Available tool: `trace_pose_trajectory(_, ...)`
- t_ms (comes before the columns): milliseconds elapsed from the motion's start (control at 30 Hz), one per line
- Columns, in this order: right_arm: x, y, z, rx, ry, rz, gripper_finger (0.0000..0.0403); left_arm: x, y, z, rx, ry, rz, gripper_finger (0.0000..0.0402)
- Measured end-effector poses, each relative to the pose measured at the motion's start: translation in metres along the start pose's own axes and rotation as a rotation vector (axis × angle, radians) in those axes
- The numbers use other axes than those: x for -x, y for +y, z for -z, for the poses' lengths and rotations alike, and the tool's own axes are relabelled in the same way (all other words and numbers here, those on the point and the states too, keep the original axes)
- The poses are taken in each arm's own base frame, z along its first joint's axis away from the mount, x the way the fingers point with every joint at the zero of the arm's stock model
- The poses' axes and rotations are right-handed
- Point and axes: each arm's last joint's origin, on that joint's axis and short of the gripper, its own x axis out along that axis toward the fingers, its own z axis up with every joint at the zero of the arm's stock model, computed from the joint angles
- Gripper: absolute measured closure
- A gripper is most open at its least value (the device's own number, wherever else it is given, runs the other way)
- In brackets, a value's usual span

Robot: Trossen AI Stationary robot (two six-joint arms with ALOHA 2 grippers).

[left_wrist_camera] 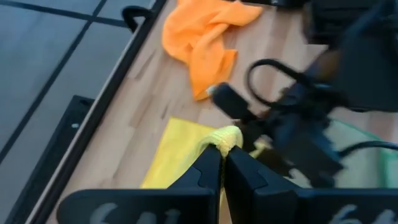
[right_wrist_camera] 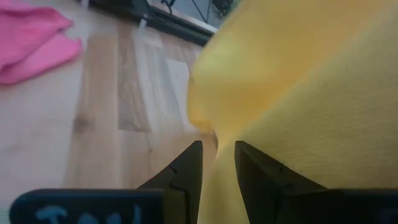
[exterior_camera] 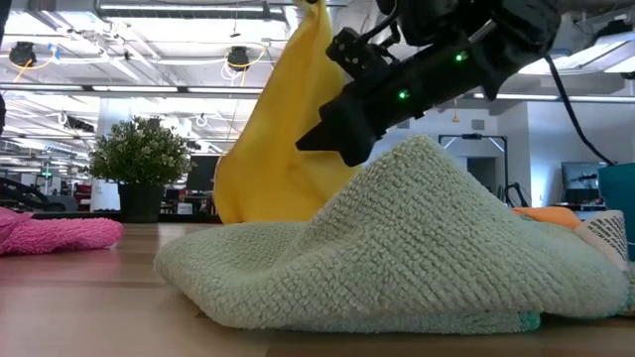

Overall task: Fold microfiber towels
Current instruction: Fold the yellow microfiber towel

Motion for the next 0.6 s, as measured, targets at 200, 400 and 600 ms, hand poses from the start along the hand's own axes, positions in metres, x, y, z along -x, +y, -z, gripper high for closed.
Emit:
trace_pose_trajectory(200,-0.004,-0.007,0.003,0.020,0.033,0.073,0.0285,0.007,-0.008,0.000,-0.007,-0.009,0.029,0.0401)
trace_pose_trajectory(400,-0.001,-0.006,0.003,0.041,0.057,0.139,0.0285,0.009,-0.012,0.003,-0.010,0.005,0.035,0.0401)
trace_pose_trajectory(600,0.017,0.020,-0.006,0.050,0.009,0.060,0.0285,0.008,-0.009,0.004,0.012,0.013,0.009,0.0401)
